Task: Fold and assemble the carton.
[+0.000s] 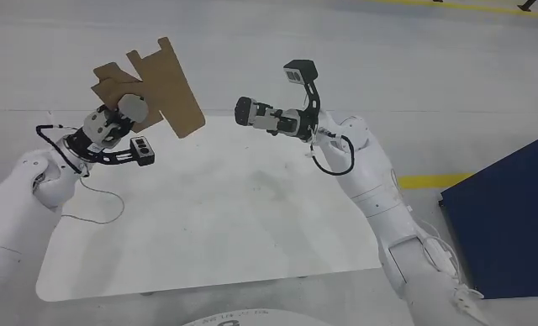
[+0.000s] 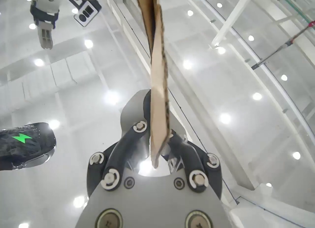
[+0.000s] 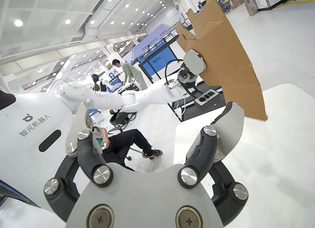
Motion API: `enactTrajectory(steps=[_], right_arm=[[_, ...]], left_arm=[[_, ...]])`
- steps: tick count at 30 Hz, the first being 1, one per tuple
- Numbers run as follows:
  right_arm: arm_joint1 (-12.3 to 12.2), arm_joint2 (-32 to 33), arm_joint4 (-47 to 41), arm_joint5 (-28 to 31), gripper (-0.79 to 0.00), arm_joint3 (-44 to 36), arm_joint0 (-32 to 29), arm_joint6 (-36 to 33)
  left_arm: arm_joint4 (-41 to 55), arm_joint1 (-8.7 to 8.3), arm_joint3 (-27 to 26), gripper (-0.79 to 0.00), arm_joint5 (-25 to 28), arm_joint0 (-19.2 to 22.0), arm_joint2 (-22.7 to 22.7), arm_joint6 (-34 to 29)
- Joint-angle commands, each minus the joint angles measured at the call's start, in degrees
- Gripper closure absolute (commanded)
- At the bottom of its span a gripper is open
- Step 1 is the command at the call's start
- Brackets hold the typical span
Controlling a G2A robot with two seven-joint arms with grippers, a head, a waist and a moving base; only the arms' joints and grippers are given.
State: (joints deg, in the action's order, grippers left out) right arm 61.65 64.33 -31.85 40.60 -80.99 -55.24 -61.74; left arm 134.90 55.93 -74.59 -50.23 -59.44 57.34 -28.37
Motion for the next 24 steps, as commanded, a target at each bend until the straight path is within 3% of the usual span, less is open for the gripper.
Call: enactTrajectory(steps=[1,5,8,16,24], right_arm=[[0.3,-0.2,3.1,-2.3,-0.785,-0.3,0.5,5.1],[1.2,-0.9,11.3,-6.4,-0.785,1.2,2.1,18.7],[2.1,-3.3,16.6,-8.8,-0.785,0.4,2.8,24.5],[3.4,-8.3,21.2,-11.2,-0.785,-0.1,3.9,24.4],[4.3,-10.1,20.0,-10.0,-0.785,1.2,5.1,22.3]], left_arm=[[-0.1,0.39,-1.2,0.0,0.4,0.2,-0.3,1.2],[-1.4,0.78,-2.5,0.0,1.1,-0.5,0.1,1.5],[-2.2,0.96,-2.8,0.0,1.0,-1.5,0.7,1.2],[-3.9,1.68,-2.8,0.0,2.7,-3.2,1.6,1.7],[-5.6,2.81,-3.3,0.0,6.2,-4.1,1.5,1.6]])
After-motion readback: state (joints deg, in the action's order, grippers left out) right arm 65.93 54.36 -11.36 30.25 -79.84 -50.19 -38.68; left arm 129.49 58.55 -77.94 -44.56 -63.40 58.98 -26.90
